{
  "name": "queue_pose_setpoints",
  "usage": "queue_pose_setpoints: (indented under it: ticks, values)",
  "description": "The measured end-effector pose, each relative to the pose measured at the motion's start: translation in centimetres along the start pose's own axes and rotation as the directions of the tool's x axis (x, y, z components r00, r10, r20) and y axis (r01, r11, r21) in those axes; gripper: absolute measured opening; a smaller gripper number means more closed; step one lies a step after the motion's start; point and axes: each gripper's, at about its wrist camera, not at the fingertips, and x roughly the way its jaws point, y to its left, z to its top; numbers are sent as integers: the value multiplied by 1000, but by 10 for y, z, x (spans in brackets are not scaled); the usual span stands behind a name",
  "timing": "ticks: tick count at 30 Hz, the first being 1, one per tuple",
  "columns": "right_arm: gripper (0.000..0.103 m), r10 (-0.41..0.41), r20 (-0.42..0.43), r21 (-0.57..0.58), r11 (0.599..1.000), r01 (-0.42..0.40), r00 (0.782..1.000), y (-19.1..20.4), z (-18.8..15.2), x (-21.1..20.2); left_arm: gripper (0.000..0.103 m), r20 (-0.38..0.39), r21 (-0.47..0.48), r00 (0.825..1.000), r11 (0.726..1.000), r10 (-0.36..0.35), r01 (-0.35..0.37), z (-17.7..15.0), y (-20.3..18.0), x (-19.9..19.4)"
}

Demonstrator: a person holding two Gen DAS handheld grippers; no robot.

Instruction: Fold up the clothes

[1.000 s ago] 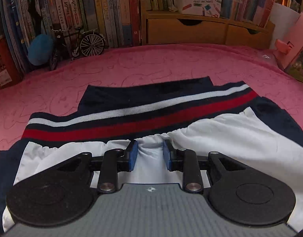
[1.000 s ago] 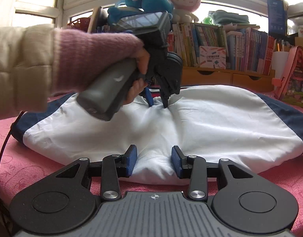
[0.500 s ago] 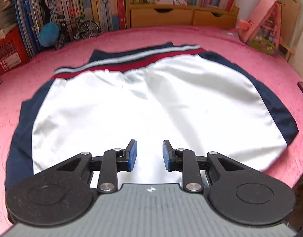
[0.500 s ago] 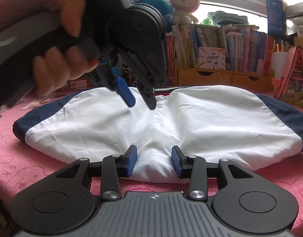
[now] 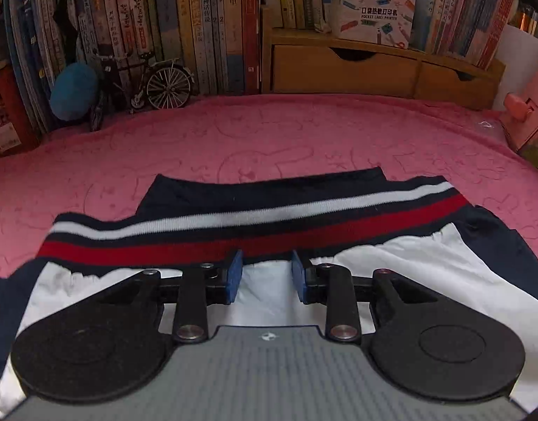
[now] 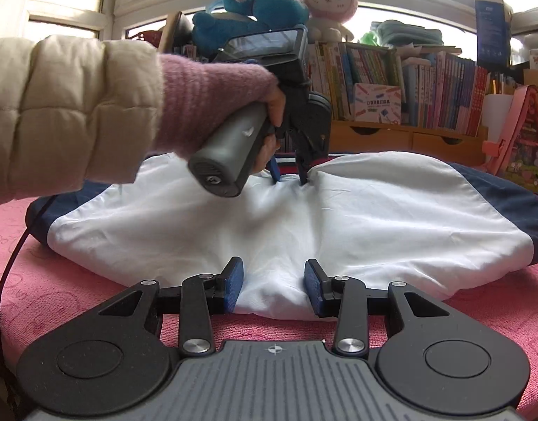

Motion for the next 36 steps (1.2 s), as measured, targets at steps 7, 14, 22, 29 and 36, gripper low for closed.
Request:
queue_pose_setpoints:
  ticks: [7,14,22,29,36]
  values:
    - [39,3,6,4,1000,-3,1000,1,-2,-3,27,10,114,999,993,-41,40,-32,-6,-73]
    - [39,2,15,14,1000,-3,1000,2,-2,-1,26,-118,208,987,969,-109,132,-109,-25,-107]
    - [39,6,8,11,1000,-6,1000,3,-1,0,27,70,183,997,982,32,-44,-51,-18,-25]
    - [39,1,7,-8,1000,-1,1000,6,-1,0,27,60,130,990,982,129,-136,-10,-9,0]
    - [39,11,18,-37,999,-10,1000,7,-2,0,33,215,37,976,999,20,-29,-58,45,-98]
